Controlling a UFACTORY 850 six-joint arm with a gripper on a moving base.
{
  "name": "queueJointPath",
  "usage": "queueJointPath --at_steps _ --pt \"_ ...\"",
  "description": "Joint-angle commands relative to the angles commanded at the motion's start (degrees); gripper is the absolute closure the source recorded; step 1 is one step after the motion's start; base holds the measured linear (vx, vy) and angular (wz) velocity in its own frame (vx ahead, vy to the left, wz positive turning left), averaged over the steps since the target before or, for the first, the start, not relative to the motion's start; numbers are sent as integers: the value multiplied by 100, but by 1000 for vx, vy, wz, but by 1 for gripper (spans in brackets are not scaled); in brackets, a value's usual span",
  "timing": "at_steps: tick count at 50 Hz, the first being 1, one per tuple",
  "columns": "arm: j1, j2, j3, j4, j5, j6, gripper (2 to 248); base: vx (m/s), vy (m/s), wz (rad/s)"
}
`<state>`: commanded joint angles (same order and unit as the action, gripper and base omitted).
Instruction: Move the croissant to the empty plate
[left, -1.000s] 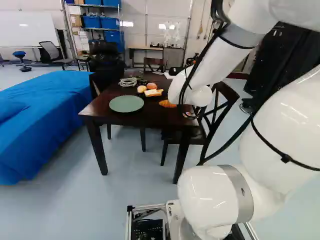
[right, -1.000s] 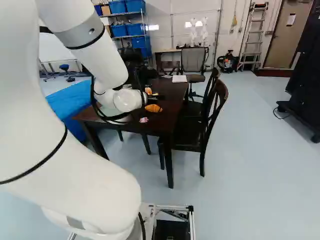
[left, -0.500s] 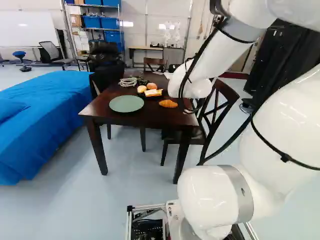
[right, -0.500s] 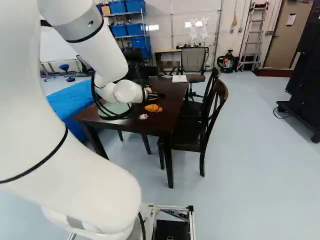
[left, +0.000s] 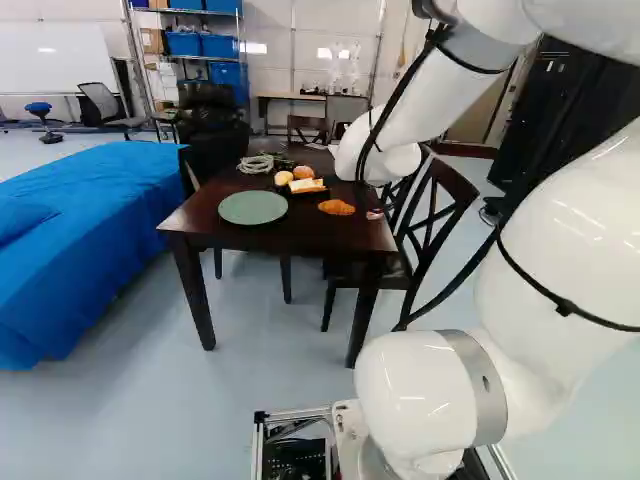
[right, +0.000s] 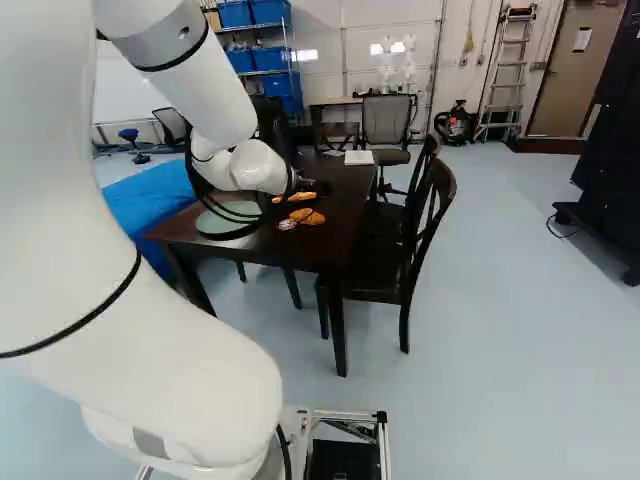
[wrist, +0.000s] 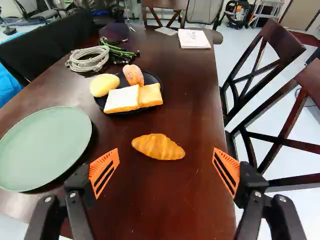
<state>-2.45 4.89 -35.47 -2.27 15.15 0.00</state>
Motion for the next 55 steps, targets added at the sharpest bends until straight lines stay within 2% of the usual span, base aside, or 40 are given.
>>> queueJointPath --at_steps 27,55 --pt "14 -133 -504 -94 -842 0 3 0 0 0" --pt "91 -286 -1044 -740 -1562 0 3 0 0 0"
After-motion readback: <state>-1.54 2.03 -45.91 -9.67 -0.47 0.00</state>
